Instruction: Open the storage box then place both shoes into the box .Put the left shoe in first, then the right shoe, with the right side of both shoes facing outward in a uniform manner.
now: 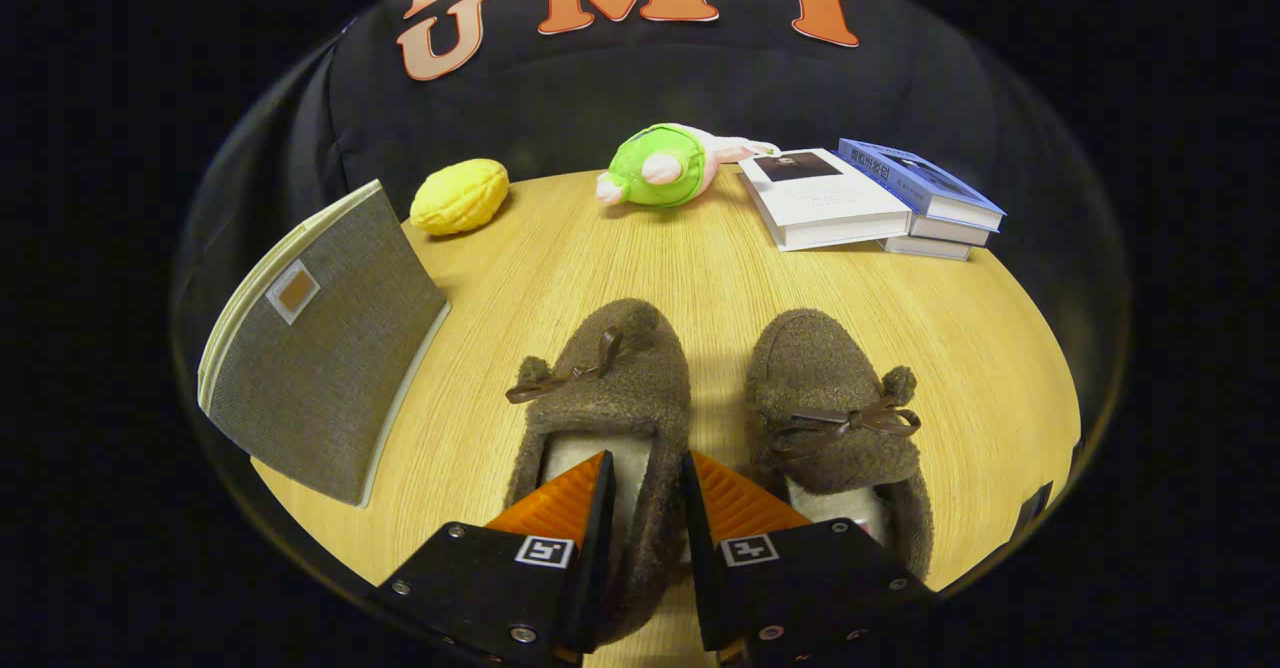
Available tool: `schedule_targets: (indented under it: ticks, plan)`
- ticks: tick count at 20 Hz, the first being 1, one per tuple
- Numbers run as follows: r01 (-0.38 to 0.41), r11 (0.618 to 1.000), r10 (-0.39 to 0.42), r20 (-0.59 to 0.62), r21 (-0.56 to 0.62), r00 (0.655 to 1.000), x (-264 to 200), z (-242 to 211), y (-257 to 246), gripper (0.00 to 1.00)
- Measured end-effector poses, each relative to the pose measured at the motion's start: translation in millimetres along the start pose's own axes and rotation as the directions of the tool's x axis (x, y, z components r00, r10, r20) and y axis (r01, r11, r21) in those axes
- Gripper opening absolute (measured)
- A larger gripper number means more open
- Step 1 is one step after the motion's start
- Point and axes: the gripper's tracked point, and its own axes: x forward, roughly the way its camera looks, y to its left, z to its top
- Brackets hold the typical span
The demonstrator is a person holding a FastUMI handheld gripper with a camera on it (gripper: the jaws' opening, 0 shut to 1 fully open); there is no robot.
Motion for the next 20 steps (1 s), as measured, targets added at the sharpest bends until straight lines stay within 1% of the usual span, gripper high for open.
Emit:
schedule_targets:
  ticks: [1,3,5,6,8,10,13,16,20]
  plan:
    - [0.004,1.0,-0.004,-0.001,0.009,1.0,2.6,0.4,0.5,0.36]
    - [0.002,0.999,-0.002,-0.002,0.045,1.0,5.3,2.2,-2.8,0.25]
    - [-0.01,0.994,0.012,-0.011,0.111,1.0,4.4,3.4,-6.1,0.15]
    - [-0.02,0.99,0.021,-0.008,0.141,1.0,2.9,6.0,-6.8,0.07]
    - [-0.053,0.98,0.049,0.023,0.194,0.999,-7.8,18.4,-1.1,0.04]
    - [-0.074,0.973,0.061,0.066,0.218,0.996,-20.2,34.0,3.7,0.04]
    - [-0.14,0.955,0.114,0.112,0.261,0.987,-40.6,57.7,21.5,0.04]
    - [-0.205,0.943,0.168,0.156,0.262,0.973,-63.7,86.4,48.6,0.04]
    - [-0.315,0.917,0.27,0.2,0.246,0.942,-93.9,128.5,101.4,0.04]
